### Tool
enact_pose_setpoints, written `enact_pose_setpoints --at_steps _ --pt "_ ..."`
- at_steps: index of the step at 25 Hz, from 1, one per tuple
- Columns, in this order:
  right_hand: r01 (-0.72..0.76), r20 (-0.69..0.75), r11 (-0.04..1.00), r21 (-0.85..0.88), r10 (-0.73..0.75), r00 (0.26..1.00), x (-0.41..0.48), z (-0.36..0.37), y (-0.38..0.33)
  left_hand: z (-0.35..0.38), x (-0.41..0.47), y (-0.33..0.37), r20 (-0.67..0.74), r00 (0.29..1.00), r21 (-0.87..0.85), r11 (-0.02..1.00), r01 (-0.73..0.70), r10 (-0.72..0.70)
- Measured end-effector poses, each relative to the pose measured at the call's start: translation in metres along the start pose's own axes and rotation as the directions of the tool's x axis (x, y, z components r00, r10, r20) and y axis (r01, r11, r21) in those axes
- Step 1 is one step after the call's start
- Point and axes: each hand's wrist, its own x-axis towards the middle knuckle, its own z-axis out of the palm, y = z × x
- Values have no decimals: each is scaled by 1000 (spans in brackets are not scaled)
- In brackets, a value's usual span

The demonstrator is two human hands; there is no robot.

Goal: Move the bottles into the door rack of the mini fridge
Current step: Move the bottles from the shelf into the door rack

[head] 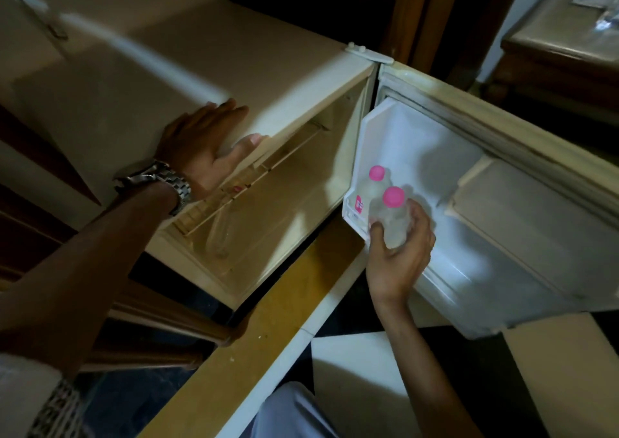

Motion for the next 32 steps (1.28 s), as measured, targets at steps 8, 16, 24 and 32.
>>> enact_pose_setpoints --at_steps 8,16,24,32 --pt "53 112 995 -84 -44 993 42 31 43 -3 -2 5 -14 1000 -36 999 4 -4" --pt "16 177 991 -132 8 984 52 33 69 -4 -3 6 2 1000 -48 999 17 -17" --pt "318 125 927 -200 -298 946 -43 94 34 -3 -1 5 12 999 -44 999 30 -29" --pt "478 926 839 -259 76 369 -87 236 1 1 0 1 4 1000 -34 999 26 -25"
